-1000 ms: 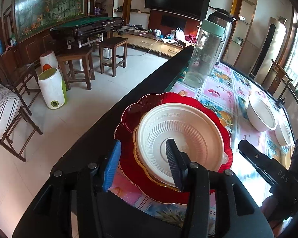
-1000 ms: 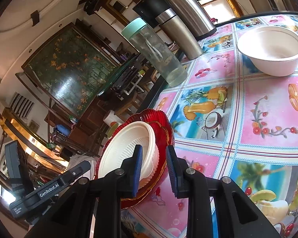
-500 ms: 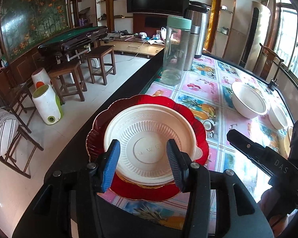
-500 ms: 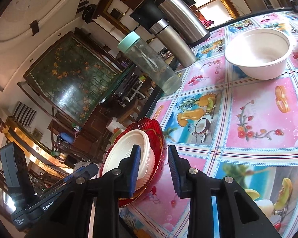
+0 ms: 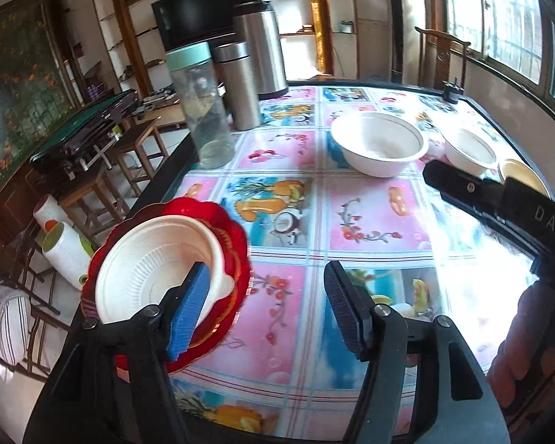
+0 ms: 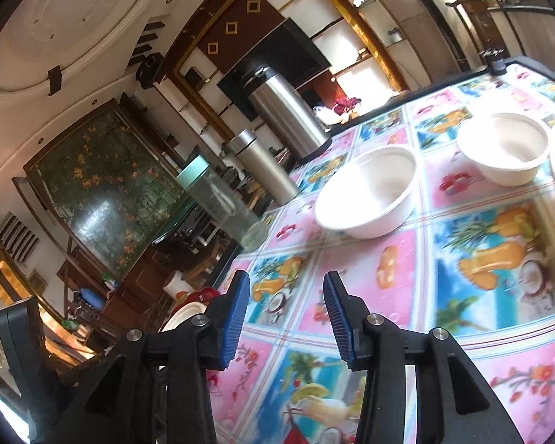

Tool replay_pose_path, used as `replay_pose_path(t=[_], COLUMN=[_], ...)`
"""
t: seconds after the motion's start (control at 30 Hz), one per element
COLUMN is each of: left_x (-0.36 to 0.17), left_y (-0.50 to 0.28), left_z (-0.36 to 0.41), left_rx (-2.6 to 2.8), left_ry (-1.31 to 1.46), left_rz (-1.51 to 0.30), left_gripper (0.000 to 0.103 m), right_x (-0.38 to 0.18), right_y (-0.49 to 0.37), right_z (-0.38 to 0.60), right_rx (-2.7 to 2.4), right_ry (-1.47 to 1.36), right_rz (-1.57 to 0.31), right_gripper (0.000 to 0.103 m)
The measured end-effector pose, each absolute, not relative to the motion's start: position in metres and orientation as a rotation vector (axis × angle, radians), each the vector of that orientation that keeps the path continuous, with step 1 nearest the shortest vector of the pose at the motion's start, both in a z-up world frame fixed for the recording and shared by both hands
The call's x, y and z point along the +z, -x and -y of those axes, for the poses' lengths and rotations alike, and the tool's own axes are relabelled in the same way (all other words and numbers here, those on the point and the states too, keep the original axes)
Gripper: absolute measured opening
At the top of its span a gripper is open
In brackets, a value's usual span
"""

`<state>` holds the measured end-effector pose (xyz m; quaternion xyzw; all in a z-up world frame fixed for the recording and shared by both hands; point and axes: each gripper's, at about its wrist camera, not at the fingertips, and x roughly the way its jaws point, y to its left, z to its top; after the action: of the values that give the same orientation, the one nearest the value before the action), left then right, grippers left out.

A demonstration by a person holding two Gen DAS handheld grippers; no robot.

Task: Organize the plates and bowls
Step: 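Open the right gripper and pull it away from the bowl, then move the right gripper to the larger beige ribbed bowl and grasp its rim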

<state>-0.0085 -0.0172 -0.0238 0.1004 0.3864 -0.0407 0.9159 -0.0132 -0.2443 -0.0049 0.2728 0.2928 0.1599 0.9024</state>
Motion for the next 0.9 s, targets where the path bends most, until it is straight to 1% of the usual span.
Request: replay_pose_path(t=[0.17,0.33,0.57,0.67,0.83,0.87,0.9], left_x=[-0.025,-0.026,-0.033,-0.038,-0.047,-0.048,-0.049], left_y=[0.013,0.013,0.012,0.006,-0.016,-0.022,-0.027], left_z=[0.065,0.105,0.156,0.176,0.215,0.225,0.235], left_rx=[-0.163,-0.225,-0.287,-0.331,-0.457,-0.485,-0.512], left_ry=[-0.286,-0.332,-0.397,-0.400,-0.383,-0.377,-0.373], left_rz=[-0.785,-0.784,-0.794,-0.833,-0.931,-0.952,-0.976], left_gripper=[0.064,0.064,0.064,0.063,0.063,0.064,0.068], right_x=[0.004,0.006,0.011,0.011,-0.003,-0.007,-0.012], right_y=[0.029,0.044,0.069,0.075,0.075,0.073,0.074], right_z=[0.306,0.371,0.456,0.483,0.523,0.531,0.539], right_rx=[0.213,0.093,-0.083,-0.139,-0.172,-0.174,-0.173], right_ry=[-0.581,-0.622,-0.666,-0.684,-0.755,-0.783,-0.817], right_rz=[-0.523,-0.473,-0.403,-0.398,-0.442,-0.454,-0.467], right_gripper=[0.051,0.051,0.056,0.058,0.059,0.059,0.059])
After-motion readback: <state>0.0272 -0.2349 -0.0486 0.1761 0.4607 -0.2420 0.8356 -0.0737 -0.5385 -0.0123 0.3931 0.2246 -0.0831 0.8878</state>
